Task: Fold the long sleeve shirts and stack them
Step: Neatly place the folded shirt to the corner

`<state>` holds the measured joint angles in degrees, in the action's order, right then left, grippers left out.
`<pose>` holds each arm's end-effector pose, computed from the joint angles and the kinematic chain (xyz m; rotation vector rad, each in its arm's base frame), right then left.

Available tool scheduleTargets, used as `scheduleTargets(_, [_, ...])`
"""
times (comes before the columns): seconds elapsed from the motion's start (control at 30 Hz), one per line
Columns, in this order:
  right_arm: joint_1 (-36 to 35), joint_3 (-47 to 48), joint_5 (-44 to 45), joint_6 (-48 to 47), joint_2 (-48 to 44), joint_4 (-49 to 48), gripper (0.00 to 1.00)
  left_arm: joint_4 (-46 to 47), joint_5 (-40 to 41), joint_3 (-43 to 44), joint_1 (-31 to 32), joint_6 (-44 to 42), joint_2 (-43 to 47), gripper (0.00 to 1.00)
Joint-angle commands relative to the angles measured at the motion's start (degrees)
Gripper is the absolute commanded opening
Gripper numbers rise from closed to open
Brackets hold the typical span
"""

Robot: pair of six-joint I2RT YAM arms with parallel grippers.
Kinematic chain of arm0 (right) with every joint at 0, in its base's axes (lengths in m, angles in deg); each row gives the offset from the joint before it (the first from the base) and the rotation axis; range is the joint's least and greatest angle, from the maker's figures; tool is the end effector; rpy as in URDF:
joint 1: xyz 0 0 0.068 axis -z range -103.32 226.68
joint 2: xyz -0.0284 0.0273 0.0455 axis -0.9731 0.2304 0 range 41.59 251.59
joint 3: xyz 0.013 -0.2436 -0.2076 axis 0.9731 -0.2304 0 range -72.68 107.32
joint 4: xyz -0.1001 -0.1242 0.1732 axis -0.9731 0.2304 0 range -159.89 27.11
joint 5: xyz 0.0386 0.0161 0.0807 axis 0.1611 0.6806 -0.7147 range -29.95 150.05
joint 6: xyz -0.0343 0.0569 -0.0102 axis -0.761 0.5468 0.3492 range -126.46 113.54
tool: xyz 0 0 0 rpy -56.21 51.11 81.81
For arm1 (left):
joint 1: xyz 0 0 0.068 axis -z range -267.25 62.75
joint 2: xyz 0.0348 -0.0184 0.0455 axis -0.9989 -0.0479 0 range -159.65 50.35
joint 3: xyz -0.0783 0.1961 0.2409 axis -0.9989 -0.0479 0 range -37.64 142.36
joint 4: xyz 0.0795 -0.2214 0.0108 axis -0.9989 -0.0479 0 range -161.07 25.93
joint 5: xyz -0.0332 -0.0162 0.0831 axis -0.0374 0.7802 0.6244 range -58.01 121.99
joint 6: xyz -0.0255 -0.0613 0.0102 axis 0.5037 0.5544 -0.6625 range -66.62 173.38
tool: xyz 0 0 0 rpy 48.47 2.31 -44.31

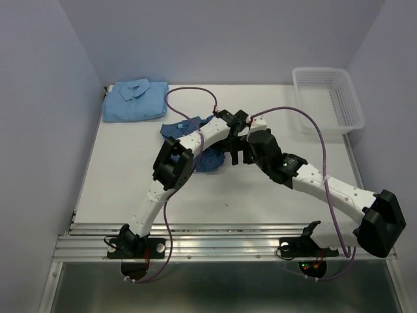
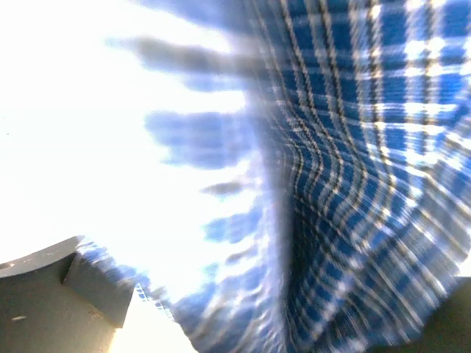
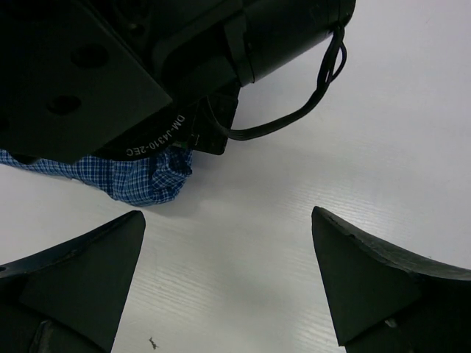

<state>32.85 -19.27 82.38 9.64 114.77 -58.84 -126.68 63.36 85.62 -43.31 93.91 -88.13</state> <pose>0.2018 0.1656 0.3327 -0.2695 2.0552 0.2320 0.3827 -0.3303 0.2047 -0.0003 2.5991 0.3540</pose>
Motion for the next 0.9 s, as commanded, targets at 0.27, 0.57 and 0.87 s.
scheduleTargets(0.27, [0.42,-2.34,-0.87,-1.07,-10.69,-2.43,1.0,23.29,-18.5,-3.03,0.0,-17.13,21.66,0.99])
scheduleTargets(0.57, [0.42,-4.8,-6.86,-3.44,-15.28,-8.41,1.0,26.22,-20.74,-0.11,-5.08,-17.69,25.52,0.99])
scheduleTargets(0.87, [1.82,8.98,-4.57,-0.72,5.8,-11.23,1.0,42.91,-26.62,-36.57,-24.13,-11.27,48.2,0.99])
